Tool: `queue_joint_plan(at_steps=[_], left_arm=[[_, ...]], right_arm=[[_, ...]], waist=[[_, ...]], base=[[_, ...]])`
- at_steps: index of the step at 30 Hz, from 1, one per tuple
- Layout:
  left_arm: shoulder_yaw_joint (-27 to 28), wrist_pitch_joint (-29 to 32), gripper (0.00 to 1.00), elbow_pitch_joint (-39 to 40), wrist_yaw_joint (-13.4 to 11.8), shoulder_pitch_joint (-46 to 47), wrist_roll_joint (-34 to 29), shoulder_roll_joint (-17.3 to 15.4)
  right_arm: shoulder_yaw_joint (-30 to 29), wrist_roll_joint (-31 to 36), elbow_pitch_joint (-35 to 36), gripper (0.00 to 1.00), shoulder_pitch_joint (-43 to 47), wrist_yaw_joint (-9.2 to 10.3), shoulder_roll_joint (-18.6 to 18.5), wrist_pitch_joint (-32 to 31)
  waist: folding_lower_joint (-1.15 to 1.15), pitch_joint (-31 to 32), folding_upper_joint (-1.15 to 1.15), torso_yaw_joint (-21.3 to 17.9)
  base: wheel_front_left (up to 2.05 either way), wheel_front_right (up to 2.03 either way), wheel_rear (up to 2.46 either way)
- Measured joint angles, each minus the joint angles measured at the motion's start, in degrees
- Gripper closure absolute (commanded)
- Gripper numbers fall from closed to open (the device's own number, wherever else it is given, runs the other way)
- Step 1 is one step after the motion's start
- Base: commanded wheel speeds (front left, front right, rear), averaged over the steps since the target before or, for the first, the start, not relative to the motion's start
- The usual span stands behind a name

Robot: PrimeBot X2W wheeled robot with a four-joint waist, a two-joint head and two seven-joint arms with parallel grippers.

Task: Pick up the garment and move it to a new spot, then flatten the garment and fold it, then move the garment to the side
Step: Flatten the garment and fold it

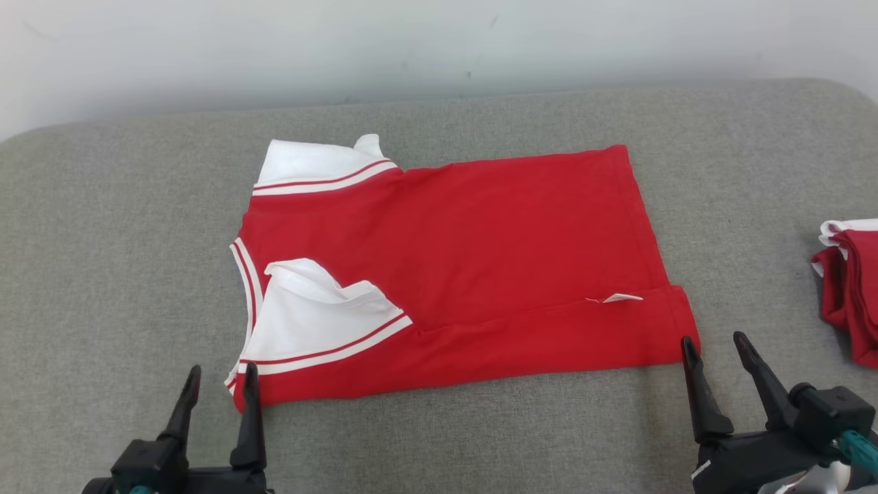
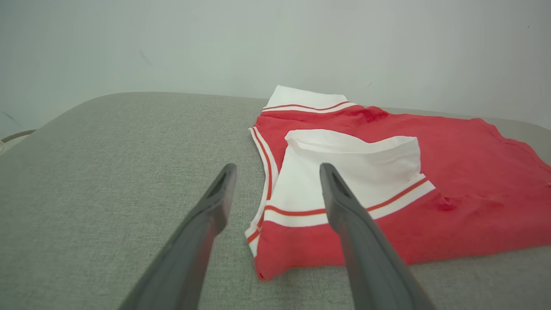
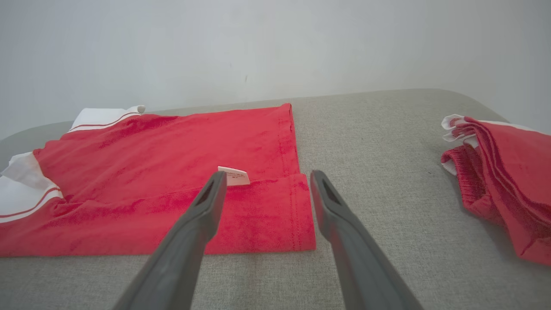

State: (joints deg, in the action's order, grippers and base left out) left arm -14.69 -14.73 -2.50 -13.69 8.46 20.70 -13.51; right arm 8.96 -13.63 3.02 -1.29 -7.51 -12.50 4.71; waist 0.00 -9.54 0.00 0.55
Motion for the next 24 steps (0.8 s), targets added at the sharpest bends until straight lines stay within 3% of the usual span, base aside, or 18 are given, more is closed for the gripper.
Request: queue_joint_plan(at_steps=[7,24], left_arm=[[-1.6,1.1,0.0,-4.2,1.5,1.7,1.0,1.3],[-0.5,2.4,0.0,-15.0,4.2,7.2,6.8,4.0]], right_arm=[[0.5,-1.6,-4.7,0.0,-1.9,0.0,-1.4,-2.2],[5.4,-6.7,-20.0,0.0,-12.1,0.0,-4.2,0.1]], waist=[[0.0,-1.8,0.0,0.1],[0.01,-7.2,0.0,0.0]], base=[[0.0,0.0,0.0],[0.0,0.0,0.0]])
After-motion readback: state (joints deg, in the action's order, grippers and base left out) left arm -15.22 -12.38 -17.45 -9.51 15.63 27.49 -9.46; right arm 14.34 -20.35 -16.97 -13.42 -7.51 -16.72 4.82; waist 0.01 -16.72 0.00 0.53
